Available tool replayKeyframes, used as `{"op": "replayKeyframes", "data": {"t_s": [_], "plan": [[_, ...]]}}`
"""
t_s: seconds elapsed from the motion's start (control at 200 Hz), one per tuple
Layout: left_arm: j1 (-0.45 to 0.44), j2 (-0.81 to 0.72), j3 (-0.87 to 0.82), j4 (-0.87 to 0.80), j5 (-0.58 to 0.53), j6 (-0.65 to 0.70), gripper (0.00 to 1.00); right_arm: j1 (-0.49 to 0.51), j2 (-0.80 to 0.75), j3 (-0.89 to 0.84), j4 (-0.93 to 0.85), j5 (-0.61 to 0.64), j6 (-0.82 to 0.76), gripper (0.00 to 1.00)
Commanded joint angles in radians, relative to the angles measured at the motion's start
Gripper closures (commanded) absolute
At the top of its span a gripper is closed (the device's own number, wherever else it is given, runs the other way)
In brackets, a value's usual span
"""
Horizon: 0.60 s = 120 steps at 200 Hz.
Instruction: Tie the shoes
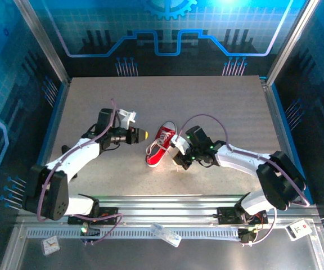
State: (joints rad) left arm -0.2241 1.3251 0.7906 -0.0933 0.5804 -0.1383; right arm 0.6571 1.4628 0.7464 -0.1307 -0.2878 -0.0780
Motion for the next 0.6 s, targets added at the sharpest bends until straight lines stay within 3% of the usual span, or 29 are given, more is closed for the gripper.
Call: {"op": "replayKeyframes", "data": {"t_s": [0.0, 0.17, 0.315, 0.595], "plan": [[0.008, -0.051, 0.051, -0.038, 0.034, 0.183, 0.58, -0.006, -0.002, 0.026, -0.030, -0.049, 0.001, 1.00], [0.004, -0.014, 0.094, -0.060, 0.140, 0.402, 0.55, -0.006, 0.001, 0.043, -0.047, -0.097, -0.008, 1.00], [-0.039, 0.040, 0.120, -0.114, 0.163, 0.707, 0.46, -0.009, 0.016, 0.053, -0.047, -0.093, 0.005, 1.00], [-0.065, 0.205, 0.207, -0.176, 0.151, 0.895, 0.44, -0.014, 0.052, 0.099, -0.048, -0.048, 0.061, 1.00]]}}
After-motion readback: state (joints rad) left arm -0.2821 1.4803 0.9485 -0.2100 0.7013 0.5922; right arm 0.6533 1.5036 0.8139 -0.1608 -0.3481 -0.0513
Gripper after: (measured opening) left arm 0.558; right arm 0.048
